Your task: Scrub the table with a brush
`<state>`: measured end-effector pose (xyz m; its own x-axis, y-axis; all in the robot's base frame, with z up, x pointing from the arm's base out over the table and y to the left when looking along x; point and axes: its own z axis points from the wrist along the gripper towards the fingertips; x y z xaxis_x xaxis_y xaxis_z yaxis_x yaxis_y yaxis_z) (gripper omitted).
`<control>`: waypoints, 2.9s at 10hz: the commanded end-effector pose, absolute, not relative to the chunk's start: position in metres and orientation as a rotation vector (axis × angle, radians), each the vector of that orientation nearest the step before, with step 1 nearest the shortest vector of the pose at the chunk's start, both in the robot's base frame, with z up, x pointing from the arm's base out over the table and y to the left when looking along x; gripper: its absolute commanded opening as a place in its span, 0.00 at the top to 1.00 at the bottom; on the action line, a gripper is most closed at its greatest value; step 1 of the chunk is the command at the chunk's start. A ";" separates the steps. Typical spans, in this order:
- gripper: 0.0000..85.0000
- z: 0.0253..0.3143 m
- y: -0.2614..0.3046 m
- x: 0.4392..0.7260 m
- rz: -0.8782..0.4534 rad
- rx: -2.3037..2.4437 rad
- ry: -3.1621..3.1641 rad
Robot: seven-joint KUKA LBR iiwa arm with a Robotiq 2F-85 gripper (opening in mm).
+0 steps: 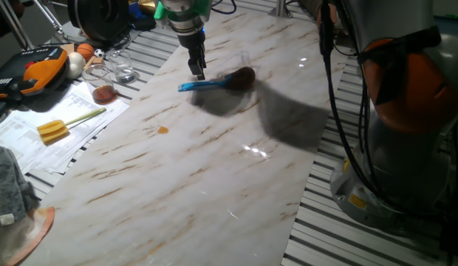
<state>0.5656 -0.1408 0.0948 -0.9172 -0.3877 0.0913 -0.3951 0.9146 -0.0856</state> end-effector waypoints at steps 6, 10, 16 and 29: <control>0.40 0.061 -0.156 0.585 0.126 0.687 -3.037; 0.60 0.041 -0.161 0.591 0.116 0.693 -3.049; 0.60 0.033 -0.173 0.586 0.098 0.689 -3.028; 1.00 0.056 -0.142 0.572 -0.017 0.016 -3.027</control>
<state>0.5717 -0.1421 0.0557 -0.9886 -0.0983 0.1140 -0.0976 0.9952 0.0112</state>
